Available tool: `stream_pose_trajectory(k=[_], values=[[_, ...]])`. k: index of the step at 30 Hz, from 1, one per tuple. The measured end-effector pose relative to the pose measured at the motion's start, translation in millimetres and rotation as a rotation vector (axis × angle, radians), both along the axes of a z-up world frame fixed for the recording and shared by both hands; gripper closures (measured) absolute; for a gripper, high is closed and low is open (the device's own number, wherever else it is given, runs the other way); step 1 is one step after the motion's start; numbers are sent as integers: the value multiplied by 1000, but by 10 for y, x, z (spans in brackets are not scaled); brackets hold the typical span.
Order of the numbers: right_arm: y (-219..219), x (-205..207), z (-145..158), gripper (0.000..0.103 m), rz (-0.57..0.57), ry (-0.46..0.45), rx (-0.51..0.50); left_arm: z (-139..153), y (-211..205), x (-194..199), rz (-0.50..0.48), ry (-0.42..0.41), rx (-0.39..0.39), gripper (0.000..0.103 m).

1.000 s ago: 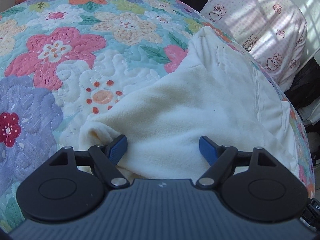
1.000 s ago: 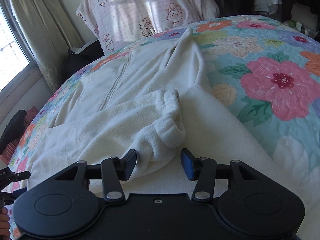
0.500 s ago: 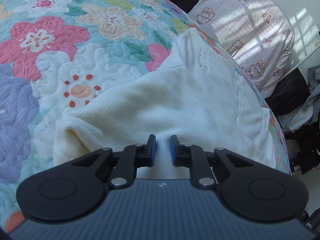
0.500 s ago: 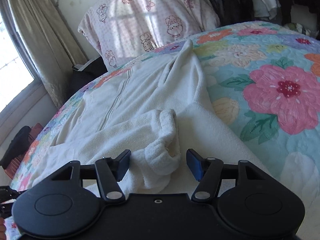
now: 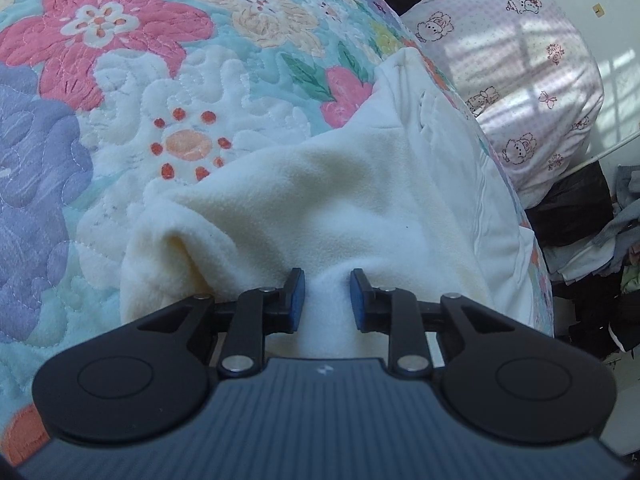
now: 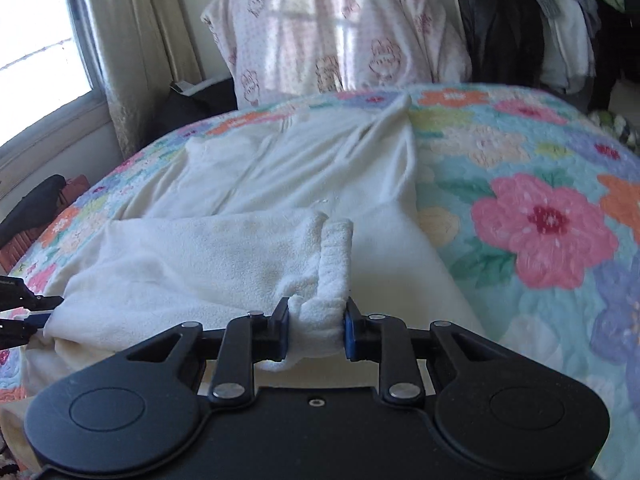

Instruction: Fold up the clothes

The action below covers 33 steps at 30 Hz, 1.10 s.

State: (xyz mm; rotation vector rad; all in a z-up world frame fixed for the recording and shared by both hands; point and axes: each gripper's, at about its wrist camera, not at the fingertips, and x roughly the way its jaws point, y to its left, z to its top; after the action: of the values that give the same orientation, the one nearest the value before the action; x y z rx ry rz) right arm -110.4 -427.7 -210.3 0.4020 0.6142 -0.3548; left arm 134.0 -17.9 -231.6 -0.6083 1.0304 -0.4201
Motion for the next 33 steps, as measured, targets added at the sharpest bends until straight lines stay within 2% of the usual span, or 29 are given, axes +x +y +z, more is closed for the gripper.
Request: stream_pose_trajectory(k=[1,2,5,9,12,22,30,33], values=[[-37,10,-75,75,-12,21,33,-1,2,2,-3,2,2,77],[-21,7,-89,75,-3,24,23,-4,9,3,-2,7,-1,77],[83,32,-59,75,54,51,-92,-34,30,38,9,31,-20,76],[33,43,-220,74,44,80,-49,-36,15,50,13,37,-14,76],[46,26,-267,74,51,80,-56,-30,3,40,15,30,-5,76],[-8,1,-351,72,28,42,2,-51,7,54,24,38,-8,75],[-29,14,-377,69,25,31,11,-43,-30,44,19,24,18,74],[-35,16,-370,68,24,33,18,16,-81,13,-5,-14,63,74]])
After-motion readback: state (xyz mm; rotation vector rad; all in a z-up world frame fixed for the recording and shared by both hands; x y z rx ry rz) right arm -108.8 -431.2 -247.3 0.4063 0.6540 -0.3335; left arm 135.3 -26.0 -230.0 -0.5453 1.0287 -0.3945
